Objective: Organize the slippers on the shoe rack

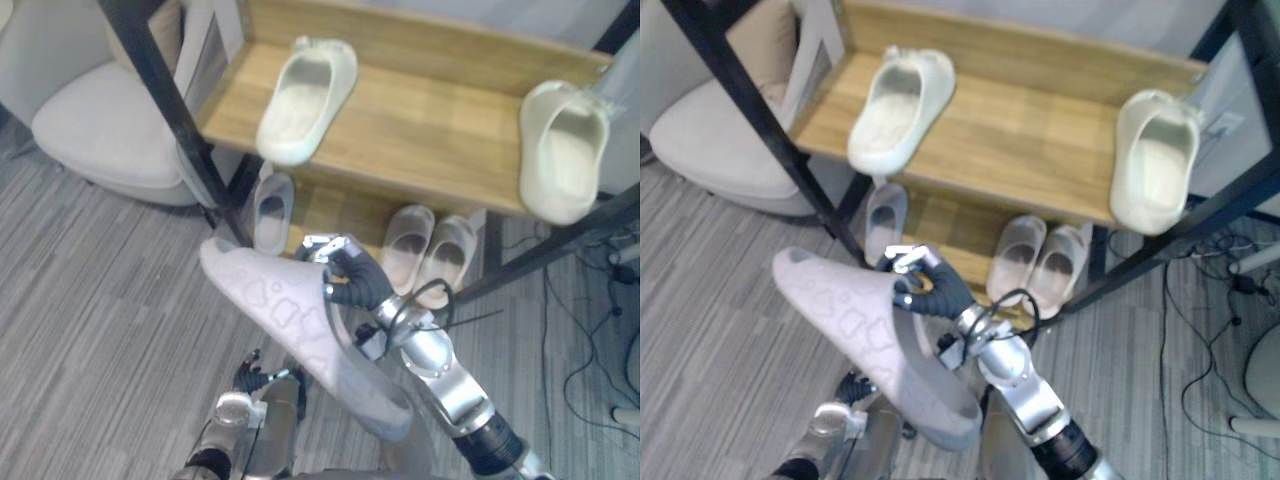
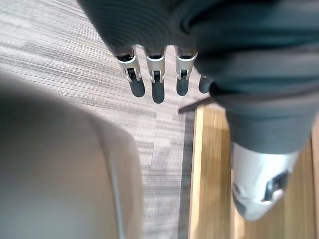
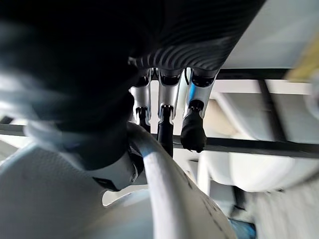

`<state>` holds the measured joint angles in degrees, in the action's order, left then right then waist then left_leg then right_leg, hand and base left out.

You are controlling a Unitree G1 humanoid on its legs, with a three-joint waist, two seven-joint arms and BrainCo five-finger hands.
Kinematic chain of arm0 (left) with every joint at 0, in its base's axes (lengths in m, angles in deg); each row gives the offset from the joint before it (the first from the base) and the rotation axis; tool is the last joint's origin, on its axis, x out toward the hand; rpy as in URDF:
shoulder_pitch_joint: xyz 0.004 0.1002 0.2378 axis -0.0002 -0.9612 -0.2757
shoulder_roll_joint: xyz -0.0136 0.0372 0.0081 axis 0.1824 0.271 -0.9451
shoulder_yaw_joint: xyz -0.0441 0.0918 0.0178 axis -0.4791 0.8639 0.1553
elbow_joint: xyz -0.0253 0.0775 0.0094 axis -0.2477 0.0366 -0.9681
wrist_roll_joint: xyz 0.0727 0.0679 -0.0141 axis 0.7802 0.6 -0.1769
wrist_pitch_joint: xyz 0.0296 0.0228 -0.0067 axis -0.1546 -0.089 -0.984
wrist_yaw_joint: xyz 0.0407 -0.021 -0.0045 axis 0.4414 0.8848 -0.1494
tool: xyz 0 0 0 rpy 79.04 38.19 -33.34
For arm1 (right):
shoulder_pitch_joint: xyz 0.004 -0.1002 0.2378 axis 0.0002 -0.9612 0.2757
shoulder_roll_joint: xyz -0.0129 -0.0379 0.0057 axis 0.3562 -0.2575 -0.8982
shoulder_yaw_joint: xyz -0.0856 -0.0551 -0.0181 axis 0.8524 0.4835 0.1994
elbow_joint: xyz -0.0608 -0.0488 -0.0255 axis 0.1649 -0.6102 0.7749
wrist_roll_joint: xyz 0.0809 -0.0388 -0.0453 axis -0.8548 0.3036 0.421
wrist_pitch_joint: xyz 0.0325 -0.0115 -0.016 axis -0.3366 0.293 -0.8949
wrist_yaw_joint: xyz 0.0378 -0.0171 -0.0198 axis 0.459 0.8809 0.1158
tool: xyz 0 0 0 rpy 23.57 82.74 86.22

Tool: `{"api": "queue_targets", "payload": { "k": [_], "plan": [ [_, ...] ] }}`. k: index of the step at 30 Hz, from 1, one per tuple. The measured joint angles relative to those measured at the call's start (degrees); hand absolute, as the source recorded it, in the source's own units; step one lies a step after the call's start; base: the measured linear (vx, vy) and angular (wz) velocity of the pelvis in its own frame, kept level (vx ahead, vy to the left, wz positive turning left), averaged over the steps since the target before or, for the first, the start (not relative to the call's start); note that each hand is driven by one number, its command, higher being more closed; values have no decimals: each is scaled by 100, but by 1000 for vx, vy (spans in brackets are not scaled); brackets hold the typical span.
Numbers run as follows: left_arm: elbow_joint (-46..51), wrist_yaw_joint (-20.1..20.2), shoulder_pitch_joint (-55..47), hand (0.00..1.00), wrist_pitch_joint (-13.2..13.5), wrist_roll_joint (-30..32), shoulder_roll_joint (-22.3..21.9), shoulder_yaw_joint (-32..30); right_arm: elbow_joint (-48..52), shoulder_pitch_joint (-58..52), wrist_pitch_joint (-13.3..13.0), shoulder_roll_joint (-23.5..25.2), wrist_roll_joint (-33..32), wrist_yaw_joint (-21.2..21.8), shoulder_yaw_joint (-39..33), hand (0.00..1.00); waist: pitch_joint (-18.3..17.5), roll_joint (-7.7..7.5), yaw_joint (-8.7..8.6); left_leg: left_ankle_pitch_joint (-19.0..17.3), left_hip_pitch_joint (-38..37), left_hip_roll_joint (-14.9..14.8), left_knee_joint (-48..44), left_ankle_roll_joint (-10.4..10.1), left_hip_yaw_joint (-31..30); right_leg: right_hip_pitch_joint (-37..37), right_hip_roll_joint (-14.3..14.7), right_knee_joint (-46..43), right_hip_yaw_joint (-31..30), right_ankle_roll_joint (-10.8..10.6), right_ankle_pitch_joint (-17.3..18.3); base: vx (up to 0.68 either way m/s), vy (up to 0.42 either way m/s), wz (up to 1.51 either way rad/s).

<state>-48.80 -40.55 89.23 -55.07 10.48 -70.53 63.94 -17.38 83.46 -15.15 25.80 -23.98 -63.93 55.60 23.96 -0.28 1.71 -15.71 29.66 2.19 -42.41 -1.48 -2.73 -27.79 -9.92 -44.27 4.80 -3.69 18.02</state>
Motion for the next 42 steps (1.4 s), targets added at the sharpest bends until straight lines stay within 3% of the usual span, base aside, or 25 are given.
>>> {"api": "queue_targets", "payload": {
  "k": [3,7,9,15,17,18,19,20,23,26,38,40,41,42],
  "plan": [
    [183,-15,293,0,29,-134,17,-172,-290,347,20,-42,251,-181,-208,100,202,7,4,-19,817,-7,-508,-66,-126,-766,1,-546,89,94,89,-164,-60,16],
    [1031,335,40,0,232,-360,-257,-380,-836,924,132,-194,713,-661,-899,100,303,279,186,-354,1754,-4,-1602,-26,-125,-1674,-36,-1606,33,94,467,-106,-23,2],
    [1476,396,-206,0,297,-433,-388,-552,-888,1107,195,-185,855,-845,-1055,100,303,323,223,-459,2051,-8,-1868,-42,-115,-1995,-45,-1899,-15,109,572,-79,-20,-1],
    [2745,432,-893,0,419,-641,-749,-956,-883,1835,424,-196,1368,-1487,-1442,100,305,321,379,-718,2880,-107,-2565,-153,-127,-2855,5,-2626,-63,149,832,-33,-43,-5],
    [2211,33,-572,0,304,-522,-683,-1476,-909,2256,516,-165,1525,-1663,-1578,100,360,216,377,-712,3091,-109,-2665,-191,-125,-3094,3,-2810,-76,174,896,-21,-67,6],
    [1605,-240,-225,0,73,-513,-456,-1716,-957,2681,552,-144,1575,-1785,-1586,100,467,36,325,-715,3270,-130,-2783,-249,-138,-3285,7,-2945,-73,193,929,-35,-86,0],
    [1259,-334,-66,0,-103,-505,-346,-1705,-1099,3057,569,-146,1588,-1851,-1662,100,564,-125,303,-748,3457,-163,-2928,-306,-185,-3452,14,-3069,-6,221,980,-30,-67,-1],
    [1246,-303,-59,0,-203,-508,-276,-1662,-1155,3170,601,-153,1622,-1892,-1731,100,588,-152,299,-764,3536,-167,-3004,-329,-246,-3498,33,-3109,41,237,992,-14,-41,9],
    [1224,-364,46,0,-256,-519,-272,-1615,-1896,3795,928,-145,1794,-2121,-2116,100,600,-171,420,-812,3842,-159,-3244,-380,-273,-3794,36,-3402,25,242,1063,-2,-22,10],
    [1222,-370,57,0,-237,-560,-277,-1616,-2375,4165,1027,-127,1819,-2242,-2120,100,601,-173,457,-813,3916,-171,-3250,-378,-273,-3870,51,-3412,20,208,1115,-8,-9,-2],
    [1166,-526,170,0,-189,-837,-267,-1586,-4141,5730,1139,-165,1836,-2637,-2237,100,573,-131,582,-755,4402,-153,-3260,-472,-439,-4305,28,-3477,186,363,1095,5,-12,5],
    [1071,-596,231,0,-110,-851,-281,-1526,-4503,5972,1152,-217,1858,-2711,-2270,100,524,-48,598,-742,4439,-137,-3252,-496,-488,-4306,3,-3470,246,386,1110,-7,-6,8],
    [1021,-603,275,0,-95,-864,-295,-1526,-4590,6017,1166,-229,1910,-2729,-2313,0,509,-32,609,-737,4442,-129,-3243,-504,-500,-4306,-1,-3471,254,385,1121,-21,-13,6],
    [997,-615,318,0,-66,-912,-303,-1523,-4780,6129,1170,-226,1994,-2816,-2371,0,500,-29,628,-724,4440,-123,-3224,-525,-511,-4306,-6,-3470,267,387,1130,-30,-21,7]
  ]
}}
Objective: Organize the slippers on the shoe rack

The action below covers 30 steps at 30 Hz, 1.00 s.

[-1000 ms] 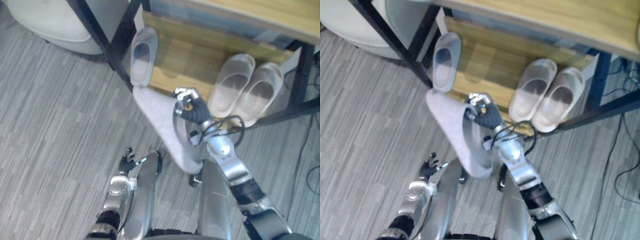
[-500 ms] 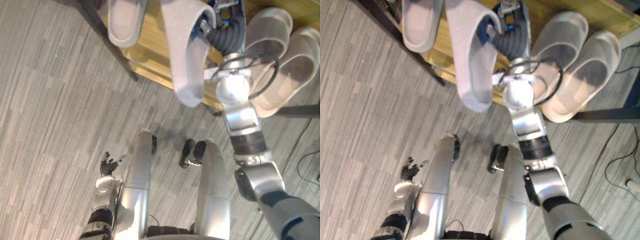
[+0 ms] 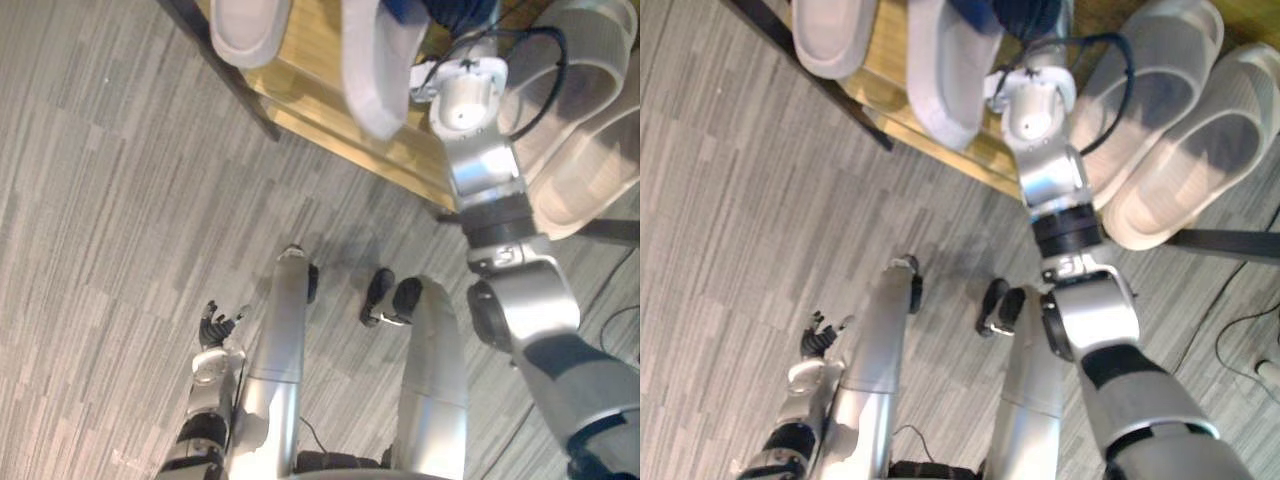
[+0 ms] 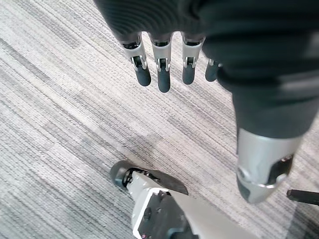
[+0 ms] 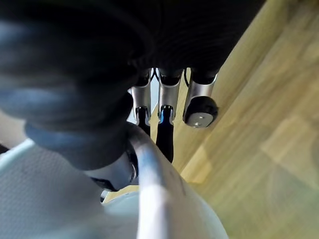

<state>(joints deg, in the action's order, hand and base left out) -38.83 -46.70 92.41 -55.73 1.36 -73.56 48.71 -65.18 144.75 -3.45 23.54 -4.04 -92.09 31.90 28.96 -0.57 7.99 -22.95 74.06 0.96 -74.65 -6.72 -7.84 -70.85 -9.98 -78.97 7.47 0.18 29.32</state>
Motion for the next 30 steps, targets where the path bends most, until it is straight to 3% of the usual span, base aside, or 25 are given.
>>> {"api": "queue_targets", "payload": {
  "k": [9,15,30],
  "plan": [
    [-249,-139,218,0,69,-149,-96,37,-443,260,73,-36,-40,-337,-85,0,-104,129,84,50,2,56,110,-86,-74,-12,-80,-13,95,123,31,-7,-16,7],
    [-477,-199,275,0,94,-158,-87,10,-443,257,73,85,-91,-495,-192,0,-214,131,72,63,-8,46,165,-101,-72,-12,-77,39,106,145,19,0,0,0],
    [-690,-223,322,0,67,-161,-124,-184,-98,-531,66,769,-447,-224,-297,0,-397,106,41,56,-325,-154,257,-94,11,258,100,243,66,181,-41,-8,4,-7]
  ]
}}
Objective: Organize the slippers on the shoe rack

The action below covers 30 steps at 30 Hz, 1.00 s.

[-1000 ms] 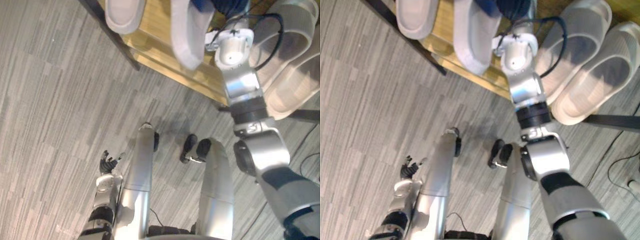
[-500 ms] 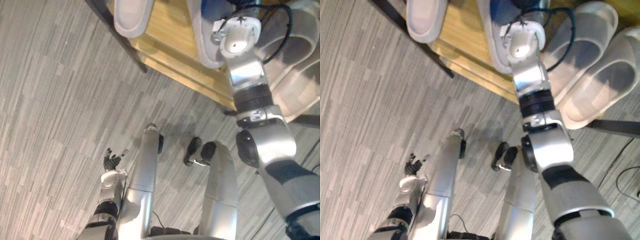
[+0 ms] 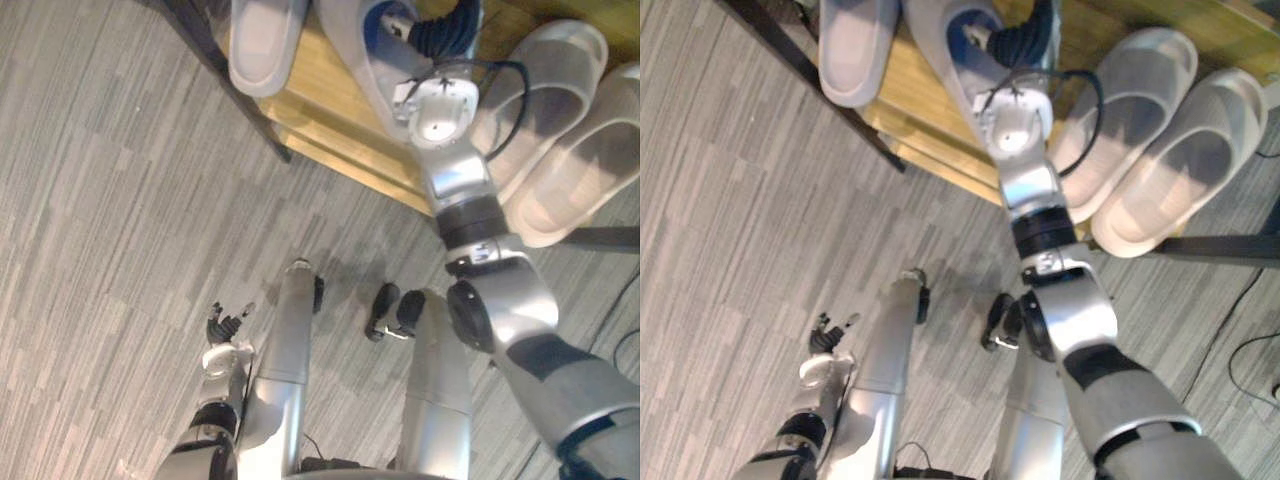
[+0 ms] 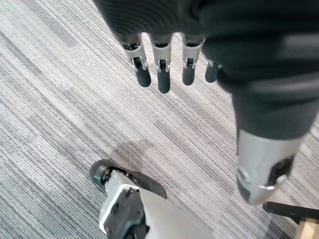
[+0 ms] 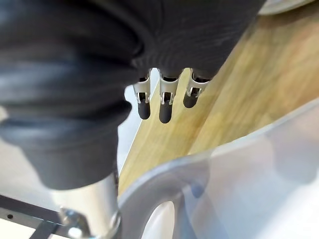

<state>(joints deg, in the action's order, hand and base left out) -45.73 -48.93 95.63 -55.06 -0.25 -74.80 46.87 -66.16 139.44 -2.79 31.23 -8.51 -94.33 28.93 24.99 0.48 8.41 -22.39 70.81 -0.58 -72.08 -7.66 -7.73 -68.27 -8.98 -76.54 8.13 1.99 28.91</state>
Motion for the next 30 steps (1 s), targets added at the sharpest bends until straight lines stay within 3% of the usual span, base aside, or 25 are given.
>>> {"api": "queue_targets", "payload": {
  "k": [3,13,30],
  "plan": [
    [-60,2,-12,0,-12,3,-37,-6,11,-248,2,2,-8,91,-10,0,-180,-6,-26,0,-16,-16,48,0,2,19,13,56,7,-2,-6,0,0,0],
    [-116,25,-38,0,-24,12,-54,-227,893,-1117,-24,418,-127,200,1,0,-208,-35,-154,-4,-297,-105,201,6,61,276,100,234,-24,-24,-49,5,4,-3],
    [-108,242,-55,0,-229,30,-93,-491,1319,-2181,-305,1146,-1591,696,-11,0,-242,-84,-214,-7,-492,-189,404,7,69,463,181,447,6,-7,-81,2,2,-1]
  ]
}}
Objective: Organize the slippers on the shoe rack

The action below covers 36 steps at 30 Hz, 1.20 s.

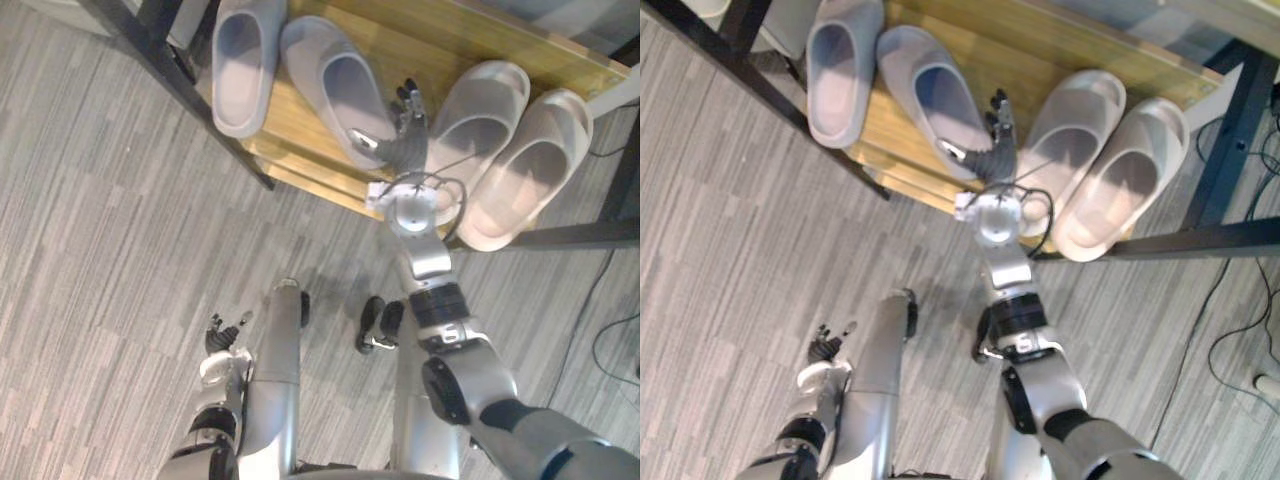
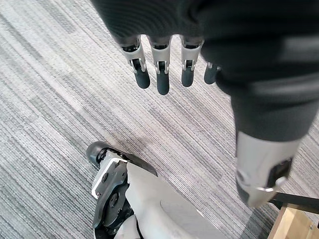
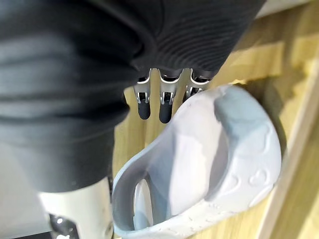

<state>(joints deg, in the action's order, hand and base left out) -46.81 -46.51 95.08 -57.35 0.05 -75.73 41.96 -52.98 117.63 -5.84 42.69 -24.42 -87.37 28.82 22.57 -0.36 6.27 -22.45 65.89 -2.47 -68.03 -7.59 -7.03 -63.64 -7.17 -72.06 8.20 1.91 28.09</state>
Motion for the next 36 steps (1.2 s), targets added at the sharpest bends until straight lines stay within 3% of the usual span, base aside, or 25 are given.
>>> {"api": "queue_targets", "payload": {
  "k": [10,20,29,36],
  "plan": [
    [2,0,8,0,-47,1,-27,-123,1,-13,-216,356,-959,95,96,0,0,-1,4,1,0,5,44,-3,-26,18,1,40,35,-11,7,3,1,1],
    [1,-19,51,0,-66,0,-66,-122,-3,148,-425,372,-1857,107,279,0,1,-2,69,44,0,92,156,-77,-160,75,-54,83,153,-54,42,14,1,8],
    [-9,-30,174,0,-29,-5,-188,-124,-358,1062,-539,425,-2252,40,-285,0,1,-2,303,176,28,221,353,-177,-321,87,-182,130,327,-29,49,10,-9,13],
    [-6,-28,184,0,-12,-3,-202,-124,-720,1285,-649,471,-2505,69,-660,0,1,-2,341,192,35,208,363,-203,-358,91,-174,141,366,-32,50,0,-1,1]
  ]
}}
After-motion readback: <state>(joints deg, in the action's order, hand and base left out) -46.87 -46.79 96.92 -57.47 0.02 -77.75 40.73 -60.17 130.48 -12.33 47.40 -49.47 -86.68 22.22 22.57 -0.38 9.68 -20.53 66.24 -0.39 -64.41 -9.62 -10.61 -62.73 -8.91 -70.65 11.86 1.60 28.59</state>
